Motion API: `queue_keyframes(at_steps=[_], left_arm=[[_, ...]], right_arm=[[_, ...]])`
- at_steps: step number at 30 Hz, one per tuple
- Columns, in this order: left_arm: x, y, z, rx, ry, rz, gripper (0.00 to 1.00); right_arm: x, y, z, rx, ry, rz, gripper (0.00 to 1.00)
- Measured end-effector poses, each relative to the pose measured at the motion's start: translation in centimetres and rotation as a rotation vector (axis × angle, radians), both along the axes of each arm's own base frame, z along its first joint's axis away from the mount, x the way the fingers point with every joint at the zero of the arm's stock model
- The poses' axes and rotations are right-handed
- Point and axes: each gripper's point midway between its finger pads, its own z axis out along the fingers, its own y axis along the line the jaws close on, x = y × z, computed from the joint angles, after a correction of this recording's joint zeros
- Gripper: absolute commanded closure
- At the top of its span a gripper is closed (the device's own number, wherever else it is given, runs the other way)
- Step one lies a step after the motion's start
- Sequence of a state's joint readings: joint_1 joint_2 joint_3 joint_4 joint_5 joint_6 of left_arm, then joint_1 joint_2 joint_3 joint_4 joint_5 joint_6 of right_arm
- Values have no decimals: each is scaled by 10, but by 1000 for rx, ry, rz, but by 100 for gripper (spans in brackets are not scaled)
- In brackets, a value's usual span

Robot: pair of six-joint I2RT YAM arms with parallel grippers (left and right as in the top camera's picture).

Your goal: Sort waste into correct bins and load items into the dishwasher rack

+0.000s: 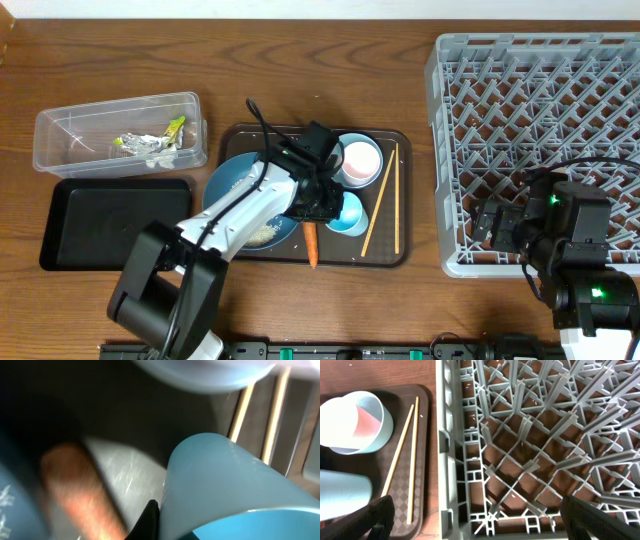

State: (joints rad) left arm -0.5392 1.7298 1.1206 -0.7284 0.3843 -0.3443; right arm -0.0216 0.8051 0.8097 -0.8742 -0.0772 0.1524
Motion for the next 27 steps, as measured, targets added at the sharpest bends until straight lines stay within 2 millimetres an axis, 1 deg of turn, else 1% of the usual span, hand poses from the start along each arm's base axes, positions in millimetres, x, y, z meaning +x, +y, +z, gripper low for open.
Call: queue_keyframes(at_steps=[2,4,6,8,10,12,15,17,19,23,27], left_arm=[[-8,3,10,-7,18,2,94],[-11,2,29,-63,6,6,94],[-9,-2,52,-143,-29,12,94],[-2,-8,77,-248,-82,17,94],[9,-16,102,-373,-135,11,94],[17,-25,122,-491,-166,-6,94],[20,-35,143,-650,-148,-31,94],[17,-39,150,-714,-112,-47,94],[12,-43,153,-753,-68,-54,94],[4,-48,157,-820,9,-71,94],[-3,-51,166,-875,53,-90,94]], right_arm=[[-1,-1,-1,-4,7,-4,1],[-2,-1,-2,-6,13,-6,1],[-2,-1,-1,-3,9,-1,1],[1,5,2,13,-8,33,1],[6,22,9,53,-51,133,1],[10,42,18,104,-99,253,1],[8,80,35,206,-184,504,1],[2,102,44,274,-228,656,1],[-5,118,53,333,-273,786,1],[-11,135,63,394,-349,954,1],[-11,143,69,430,-410,1057,1]])
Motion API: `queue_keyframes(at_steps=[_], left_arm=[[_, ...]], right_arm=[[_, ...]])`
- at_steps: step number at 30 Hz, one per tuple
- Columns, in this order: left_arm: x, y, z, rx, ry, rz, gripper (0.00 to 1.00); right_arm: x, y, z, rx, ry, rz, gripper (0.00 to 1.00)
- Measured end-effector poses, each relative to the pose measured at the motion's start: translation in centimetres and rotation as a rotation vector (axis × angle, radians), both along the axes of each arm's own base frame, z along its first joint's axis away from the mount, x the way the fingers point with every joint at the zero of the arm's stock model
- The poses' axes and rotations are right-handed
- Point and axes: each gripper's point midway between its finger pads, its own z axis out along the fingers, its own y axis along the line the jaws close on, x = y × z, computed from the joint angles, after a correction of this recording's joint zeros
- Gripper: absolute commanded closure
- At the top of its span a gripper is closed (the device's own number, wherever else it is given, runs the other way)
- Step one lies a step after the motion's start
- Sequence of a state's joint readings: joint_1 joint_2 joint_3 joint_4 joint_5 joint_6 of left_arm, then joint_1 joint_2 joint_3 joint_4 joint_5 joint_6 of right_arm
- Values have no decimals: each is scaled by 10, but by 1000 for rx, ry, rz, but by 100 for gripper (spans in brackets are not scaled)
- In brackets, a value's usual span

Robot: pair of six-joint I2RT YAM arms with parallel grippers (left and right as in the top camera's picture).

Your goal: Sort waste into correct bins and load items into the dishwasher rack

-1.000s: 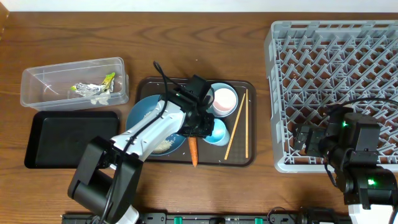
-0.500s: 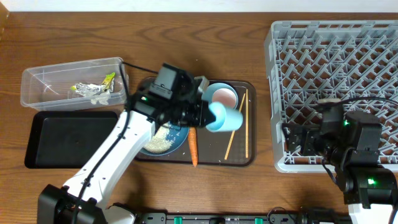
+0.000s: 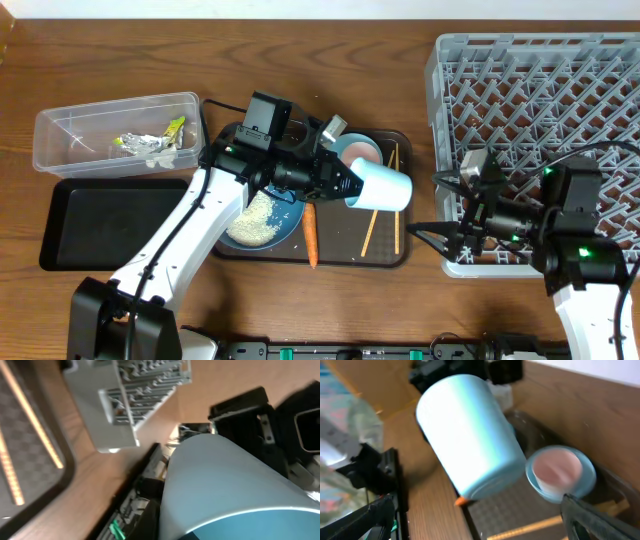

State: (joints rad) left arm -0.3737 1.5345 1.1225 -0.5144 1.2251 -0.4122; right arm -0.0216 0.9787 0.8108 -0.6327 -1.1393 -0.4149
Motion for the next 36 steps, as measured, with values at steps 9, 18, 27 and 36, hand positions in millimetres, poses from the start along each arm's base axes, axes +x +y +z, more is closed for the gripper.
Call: queue_keyframes(at_steps=[9,18,27,36], left_arm=[[-11,-3,16,-88,42,-57,94],[-15,-3,21,-115,60,-75,94],[-15,-3,22,-121,63,-79,94],[-16,-3,22,-123,64,-80,94]], right_arm=[[5,10,5,89,-60,129,1],[1,34,3,105,-103,244,7],[-1,48,12,111,-174,296,18],[3,48,11,102,-156,273,46]])
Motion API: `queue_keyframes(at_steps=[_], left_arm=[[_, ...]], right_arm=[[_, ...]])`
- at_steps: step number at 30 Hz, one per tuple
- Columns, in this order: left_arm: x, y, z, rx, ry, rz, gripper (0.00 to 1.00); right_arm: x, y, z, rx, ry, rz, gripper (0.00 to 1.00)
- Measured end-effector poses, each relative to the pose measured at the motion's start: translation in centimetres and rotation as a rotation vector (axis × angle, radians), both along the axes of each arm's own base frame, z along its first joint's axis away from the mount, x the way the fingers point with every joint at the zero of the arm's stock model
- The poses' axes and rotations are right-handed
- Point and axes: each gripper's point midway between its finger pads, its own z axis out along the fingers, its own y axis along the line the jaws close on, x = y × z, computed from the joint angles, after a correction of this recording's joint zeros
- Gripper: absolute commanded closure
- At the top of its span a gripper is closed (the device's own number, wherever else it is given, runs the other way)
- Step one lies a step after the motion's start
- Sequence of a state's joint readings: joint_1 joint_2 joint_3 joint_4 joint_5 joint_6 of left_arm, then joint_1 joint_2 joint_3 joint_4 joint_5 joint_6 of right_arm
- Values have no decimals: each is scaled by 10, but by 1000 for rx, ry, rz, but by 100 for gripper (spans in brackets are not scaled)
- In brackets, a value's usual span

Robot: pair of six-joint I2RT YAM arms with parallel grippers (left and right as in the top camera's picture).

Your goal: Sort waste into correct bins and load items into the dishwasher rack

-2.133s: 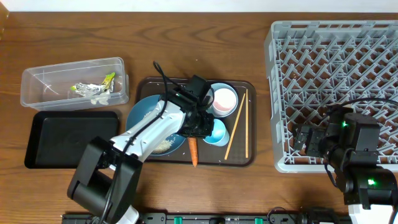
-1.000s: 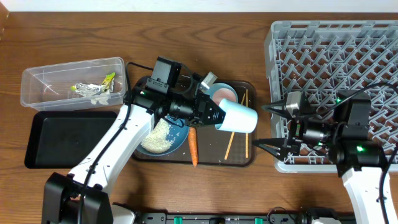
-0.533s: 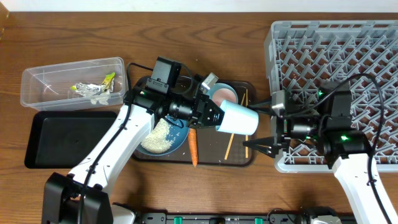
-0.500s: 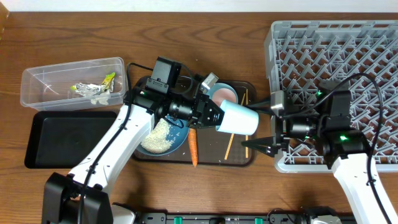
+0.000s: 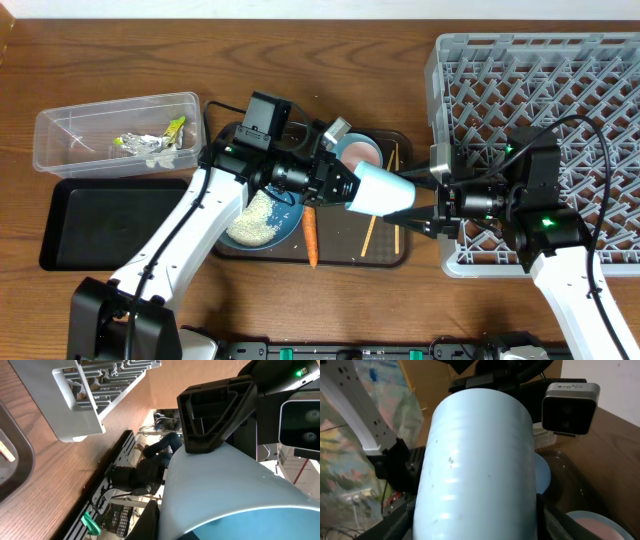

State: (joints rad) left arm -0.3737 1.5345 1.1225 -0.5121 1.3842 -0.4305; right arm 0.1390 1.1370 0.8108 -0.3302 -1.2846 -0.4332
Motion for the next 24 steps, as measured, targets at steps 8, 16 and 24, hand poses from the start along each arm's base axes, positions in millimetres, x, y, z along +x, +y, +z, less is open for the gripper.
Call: queue_keyframes(at_steps=[8,16,24], left_arm=[[2,0,-2,13,3,9,66],[32,16,-38,226,-48,172,62],[65,104,-80,619,-66,473,62]], right_arm=[[6,-1,-5,-24,29,-41,57],[34,-15,-25,-115,177,-256,70],[64,-86,-62,-259,445,-695,73]])
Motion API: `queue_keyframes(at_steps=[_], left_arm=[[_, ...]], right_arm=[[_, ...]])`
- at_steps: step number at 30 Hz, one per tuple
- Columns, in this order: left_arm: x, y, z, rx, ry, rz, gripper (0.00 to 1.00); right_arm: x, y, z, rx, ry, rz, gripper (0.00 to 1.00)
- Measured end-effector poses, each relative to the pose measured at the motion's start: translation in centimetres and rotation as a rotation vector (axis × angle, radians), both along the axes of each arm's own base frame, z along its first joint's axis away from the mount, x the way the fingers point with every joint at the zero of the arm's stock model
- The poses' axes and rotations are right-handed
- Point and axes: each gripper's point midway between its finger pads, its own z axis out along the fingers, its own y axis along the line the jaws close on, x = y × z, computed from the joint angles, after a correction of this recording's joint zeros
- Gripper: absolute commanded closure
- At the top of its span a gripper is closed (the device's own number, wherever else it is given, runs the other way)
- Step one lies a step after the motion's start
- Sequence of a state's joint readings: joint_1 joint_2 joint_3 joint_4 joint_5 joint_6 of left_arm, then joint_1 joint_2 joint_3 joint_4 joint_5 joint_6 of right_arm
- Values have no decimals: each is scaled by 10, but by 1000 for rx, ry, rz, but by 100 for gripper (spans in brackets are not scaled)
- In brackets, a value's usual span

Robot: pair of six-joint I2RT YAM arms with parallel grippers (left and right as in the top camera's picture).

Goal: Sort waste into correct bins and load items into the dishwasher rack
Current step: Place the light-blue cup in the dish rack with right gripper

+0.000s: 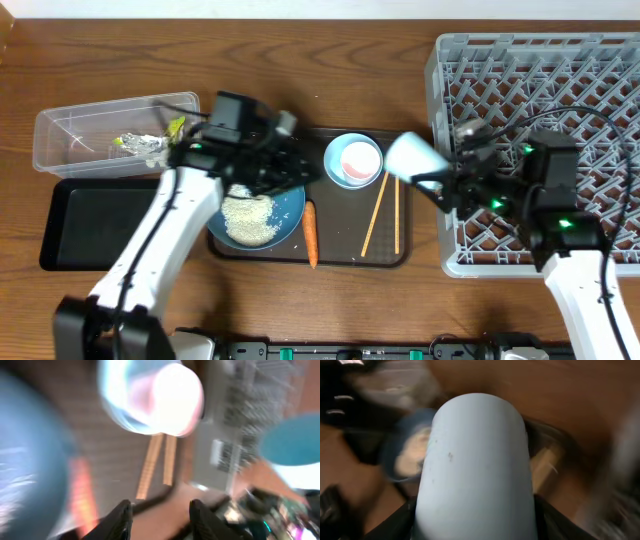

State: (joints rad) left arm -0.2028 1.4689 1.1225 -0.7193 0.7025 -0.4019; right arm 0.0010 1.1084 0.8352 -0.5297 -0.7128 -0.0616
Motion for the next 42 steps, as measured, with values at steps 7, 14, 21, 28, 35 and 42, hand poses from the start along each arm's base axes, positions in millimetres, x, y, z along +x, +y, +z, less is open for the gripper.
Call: queue_keyframes(at_steps=[7,14,21,28,35,42], left_arm=[[-5,71,23,188,-110,161,62],[-12,88,35,267,-178,177,62],[-12,91,33,287,-177,178,62],[-13,91,33,288,-176,178,62],[-13,91,33,288,-176,178,62],[-13,91,33,288,-176,178,62]], right_arm=[[-2,-89,12,-148,162,-385,75],[-19,-181,34,-301,213,-743,69],[-63,-271,15,-456,394,-1161,71],[-79,-322,-9,-463,524,-1376,73],[-62,-350,-35,-398,552,-1435,70],[-37,-350,-59,-306,565,-1378,61]])
